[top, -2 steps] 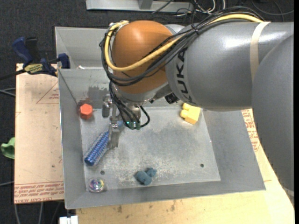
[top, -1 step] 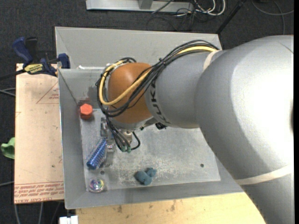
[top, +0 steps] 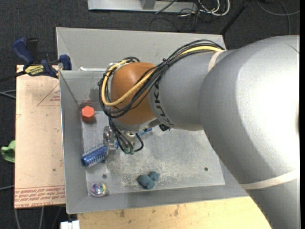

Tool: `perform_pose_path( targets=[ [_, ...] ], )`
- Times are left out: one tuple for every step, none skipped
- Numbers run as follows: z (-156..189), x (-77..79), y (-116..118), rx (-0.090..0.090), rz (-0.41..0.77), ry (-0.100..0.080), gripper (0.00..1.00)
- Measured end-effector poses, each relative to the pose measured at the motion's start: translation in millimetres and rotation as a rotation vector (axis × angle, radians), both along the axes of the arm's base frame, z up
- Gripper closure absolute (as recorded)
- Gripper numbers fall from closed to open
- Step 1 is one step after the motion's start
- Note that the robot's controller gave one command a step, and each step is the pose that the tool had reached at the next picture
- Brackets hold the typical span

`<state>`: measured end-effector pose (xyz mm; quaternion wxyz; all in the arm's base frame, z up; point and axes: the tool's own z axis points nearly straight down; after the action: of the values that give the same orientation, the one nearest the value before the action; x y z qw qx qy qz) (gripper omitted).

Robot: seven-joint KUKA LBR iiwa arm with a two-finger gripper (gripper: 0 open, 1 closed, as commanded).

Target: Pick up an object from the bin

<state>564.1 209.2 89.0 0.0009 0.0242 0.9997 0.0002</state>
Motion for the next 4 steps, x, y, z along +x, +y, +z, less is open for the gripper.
perform_pose_path(
  targets=[
    [162, 11.7, -2, 0.005, -0.006, -0.010, 1.00],
    [157, 10.1, -2, 0.002, -0.007, -0.001, 0.00],
    [6, 28.7, -17, 0.000, -0.052, 0.007, 0.00],
    [12, 30.9, -16, 0.003, -0.053, 0.000, 1.00]
  ],
)
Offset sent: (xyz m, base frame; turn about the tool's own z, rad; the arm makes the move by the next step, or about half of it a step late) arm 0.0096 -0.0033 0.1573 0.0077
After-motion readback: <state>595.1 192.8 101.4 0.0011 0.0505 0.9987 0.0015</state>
